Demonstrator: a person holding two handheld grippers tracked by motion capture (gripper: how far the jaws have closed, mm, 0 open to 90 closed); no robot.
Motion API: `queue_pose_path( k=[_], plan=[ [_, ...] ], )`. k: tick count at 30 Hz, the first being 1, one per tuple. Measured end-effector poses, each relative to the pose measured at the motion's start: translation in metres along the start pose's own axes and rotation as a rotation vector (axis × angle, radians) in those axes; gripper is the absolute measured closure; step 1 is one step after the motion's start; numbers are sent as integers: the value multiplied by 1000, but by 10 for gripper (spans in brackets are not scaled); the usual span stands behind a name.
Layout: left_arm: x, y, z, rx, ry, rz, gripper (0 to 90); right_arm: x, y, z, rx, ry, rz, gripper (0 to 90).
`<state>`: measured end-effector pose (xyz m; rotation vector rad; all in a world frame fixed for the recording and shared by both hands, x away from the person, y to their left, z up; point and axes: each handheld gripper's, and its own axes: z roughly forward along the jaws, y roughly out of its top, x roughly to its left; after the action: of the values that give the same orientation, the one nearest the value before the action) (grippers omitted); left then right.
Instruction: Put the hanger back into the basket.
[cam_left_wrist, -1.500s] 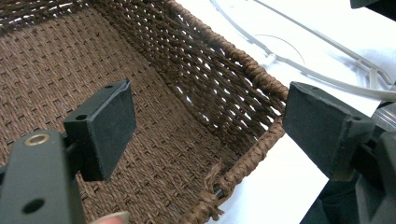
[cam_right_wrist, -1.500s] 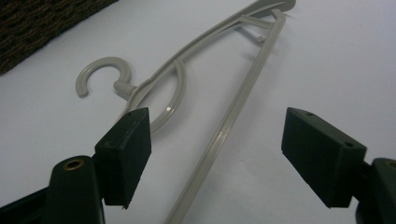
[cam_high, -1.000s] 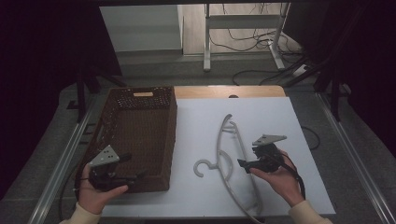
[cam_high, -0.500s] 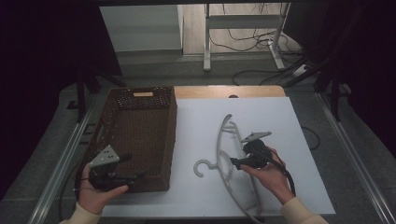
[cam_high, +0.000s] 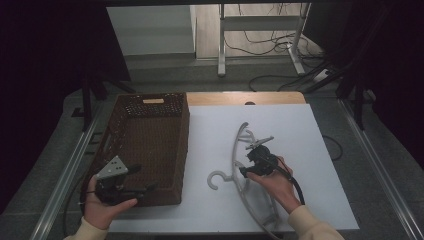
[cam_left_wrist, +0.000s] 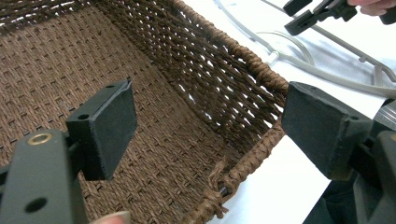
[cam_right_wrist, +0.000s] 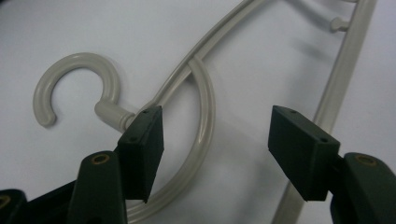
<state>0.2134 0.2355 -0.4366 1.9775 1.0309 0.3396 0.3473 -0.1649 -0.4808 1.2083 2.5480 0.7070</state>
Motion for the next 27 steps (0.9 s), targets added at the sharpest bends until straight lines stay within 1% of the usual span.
queue_pose_path(
  k=[3,4,7,8,13,14,15,16,17,18,20,22,23,24,26,27],
  plan=[
    [0,0,0,0,0,0,185,2,3,6,24,-11,4,384],
    [0,0,0,1,0,0,185,3,4,9,41,-15,9,417],
    [1,-1,0,2,0,-1,185,3,6,13,56,-15,14,443],
    [1,-1,1,3,1,-1,185,4,7,16,72,-21,17,467],
    [1,-1,0,1,1,0,185,10,8,23,120,-51,0,540],
    [1,-1,0,0,2,0,185,10,8,23,120,-51,0,540],
    [1,-1,0,0,2,0,185,11,8,24,127,-55,-4,560],
    [1,-1,0,0,2,1,185,13,8,24,136,-67,-10,601],
    [1,-1,0,1,3,0,185,14,8,24,140,-70,-7,624],
    [1,-1,0,1,3,0,185,14,8,24,140,-70,-7,624],
    [0,-1,0,4,6,6,185,16,9,25,150,-75,-16,679],
    [0,-1,0,6,7,9,185,16,9,26,155,-83,-21,688],
    [0,-1,1,6,7,9,185,18,9,27,165,-95,-22,716],
    [0,-1,1,6,7,9,185,18,9,27,165,-95,-22,716],
    [0,-1,1,6,8,6,185,19,9,28,162,-99,-26,753],
    [1,-1,1,7,8,6,185,19,9,28,164,-99,-16,757]
  ],
)
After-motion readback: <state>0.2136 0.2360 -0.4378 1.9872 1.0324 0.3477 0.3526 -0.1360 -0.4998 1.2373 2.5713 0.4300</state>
